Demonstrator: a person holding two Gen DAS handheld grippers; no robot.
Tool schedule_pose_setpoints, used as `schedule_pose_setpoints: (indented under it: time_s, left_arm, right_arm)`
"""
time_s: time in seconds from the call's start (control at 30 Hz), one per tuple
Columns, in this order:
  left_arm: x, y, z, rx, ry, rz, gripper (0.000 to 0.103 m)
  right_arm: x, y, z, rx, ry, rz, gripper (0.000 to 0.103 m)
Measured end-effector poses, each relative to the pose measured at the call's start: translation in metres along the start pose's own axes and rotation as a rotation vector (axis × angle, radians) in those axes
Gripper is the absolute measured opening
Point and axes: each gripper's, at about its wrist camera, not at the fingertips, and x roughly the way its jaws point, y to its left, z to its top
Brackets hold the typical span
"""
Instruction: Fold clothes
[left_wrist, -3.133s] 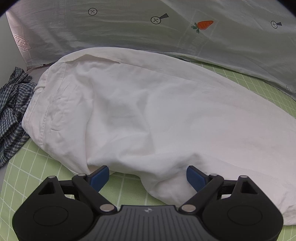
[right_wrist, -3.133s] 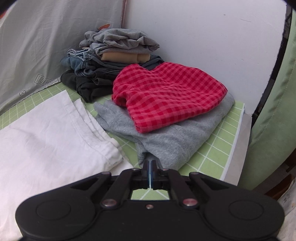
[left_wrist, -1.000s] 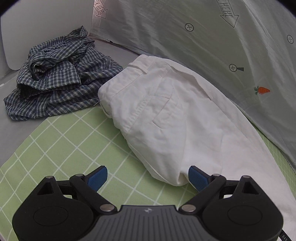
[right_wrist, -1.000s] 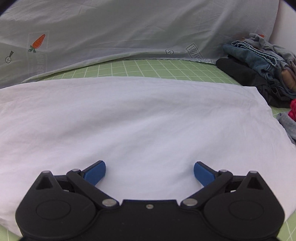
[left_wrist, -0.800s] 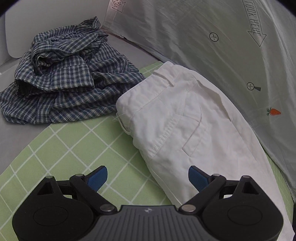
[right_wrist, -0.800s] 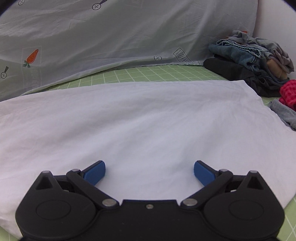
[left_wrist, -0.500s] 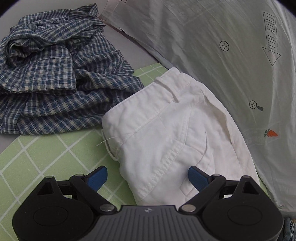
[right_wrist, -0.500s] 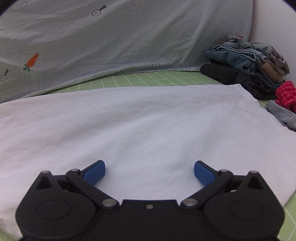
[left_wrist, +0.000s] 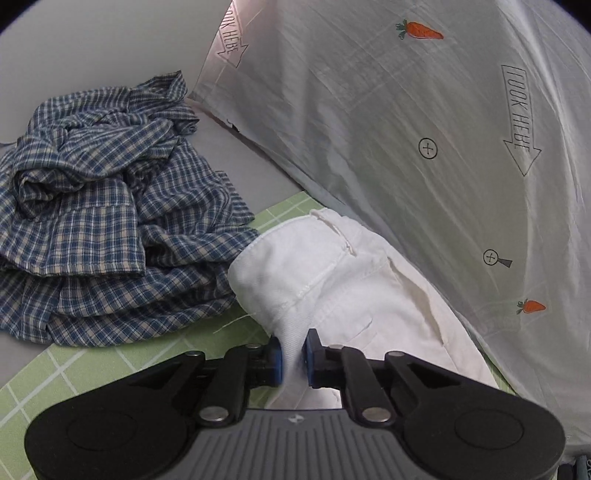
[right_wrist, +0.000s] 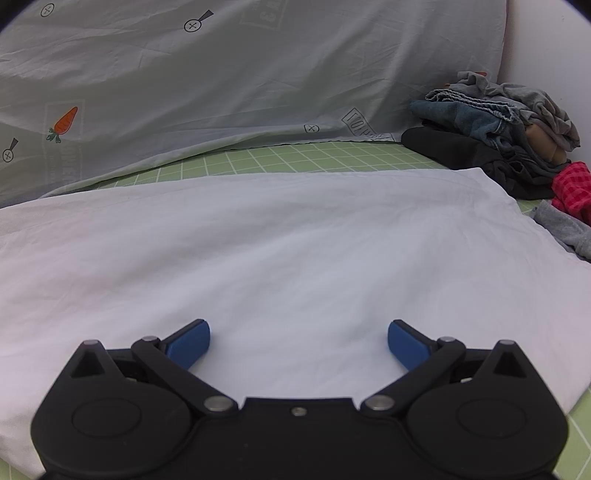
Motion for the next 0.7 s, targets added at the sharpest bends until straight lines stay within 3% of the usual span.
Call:
schedule_pose_setpoints:
  time_s: [0.13, 0.4, 0.53, 0.7]
  left_arm:
    - [-0.026, -0.035, 0.003, 0.067, -0.068, -0.067, 0.011]
    - [-0.058, -0.115, -0.028, 0.258, -0.064, -0.241, 0.009]
    - [-0.058, -0.158, -0.066, 0.388, -0.003, -0.331, 0.008]
    - [-0.020, -0.192, -0.133, 0.515, 0.227, -0.317, 0.014]
  right_arm:
    - [0.000, 0.001, 0.000, 0.000, 0.000, -0.001, 0.103]
    - [0.000, 0.001, 0.000, 0.001, 0.000, -0.001, 0.103]
    - [0.000, 0.001, 0.001, 0.000, 0.001, -0.001, 0.103]
    - [0.000, 0.001, 0.001, 0.000, 0.001, 0.001, 0.103]
